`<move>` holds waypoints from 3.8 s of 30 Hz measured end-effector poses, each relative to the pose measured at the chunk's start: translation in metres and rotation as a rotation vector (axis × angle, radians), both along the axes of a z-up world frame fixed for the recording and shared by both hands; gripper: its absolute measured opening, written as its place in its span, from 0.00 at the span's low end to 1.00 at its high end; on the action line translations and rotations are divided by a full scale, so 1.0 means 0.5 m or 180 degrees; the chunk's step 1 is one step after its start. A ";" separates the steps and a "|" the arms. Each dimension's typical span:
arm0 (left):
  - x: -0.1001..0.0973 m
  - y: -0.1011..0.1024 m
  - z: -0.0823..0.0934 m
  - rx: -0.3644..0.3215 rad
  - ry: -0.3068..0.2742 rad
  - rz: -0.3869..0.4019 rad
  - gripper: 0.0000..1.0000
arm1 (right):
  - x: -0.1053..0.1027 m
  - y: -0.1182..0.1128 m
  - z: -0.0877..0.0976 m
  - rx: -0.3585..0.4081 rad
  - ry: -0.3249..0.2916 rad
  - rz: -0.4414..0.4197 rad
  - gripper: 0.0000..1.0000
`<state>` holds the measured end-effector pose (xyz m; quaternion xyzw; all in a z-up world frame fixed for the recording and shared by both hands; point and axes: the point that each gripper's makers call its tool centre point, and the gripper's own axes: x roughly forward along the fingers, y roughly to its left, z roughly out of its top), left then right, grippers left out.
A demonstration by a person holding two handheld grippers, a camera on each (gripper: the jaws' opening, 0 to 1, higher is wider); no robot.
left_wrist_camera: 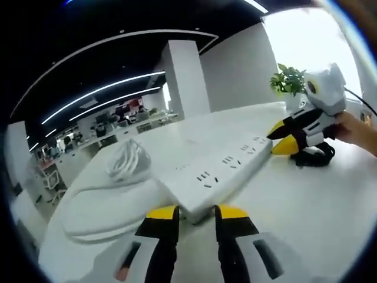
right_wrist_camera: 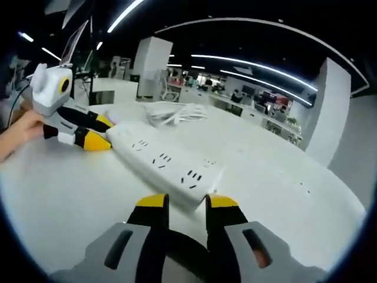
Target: Straighten the power strip on the desk, plug the charger into it
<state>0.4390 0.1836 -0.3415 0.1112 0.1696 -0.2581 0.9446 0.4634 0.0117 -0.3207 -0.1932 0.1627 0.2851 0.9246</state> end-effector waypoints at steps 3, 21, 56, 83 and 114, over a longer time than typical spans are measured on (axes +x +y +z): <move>-0.006 0.000 0.000 0.0014 0.0004 0.0001 0.24 | -0.009 0.002 0.001 0.0015 0.0010 0.0017 0.24; -0.028 0.007 0.000 0.0010 0.0035 -0.0018 0.23 | -0.046 0.007 0.003 0.0201 0.0165 0.0135 0.21; 0.004 0.015 0.020 -0.0059 0.0034 -0.0208 0.27 | -0.055 0.017 -0.002 0.0254 0.0154 0.0362 0.28; -0.012 0.022 0.019 -0.0210 0.0146 -0.0184 0.25 | -0.069 0.018 -0.001 0.0130 0.0248 0.0485 0.24; -0.049 0.021 0.014 0.0061 0.0207 -0.0411 0.35 | -0.116 0.023 -0.004 0.0037 0.0547 0.0944 0.21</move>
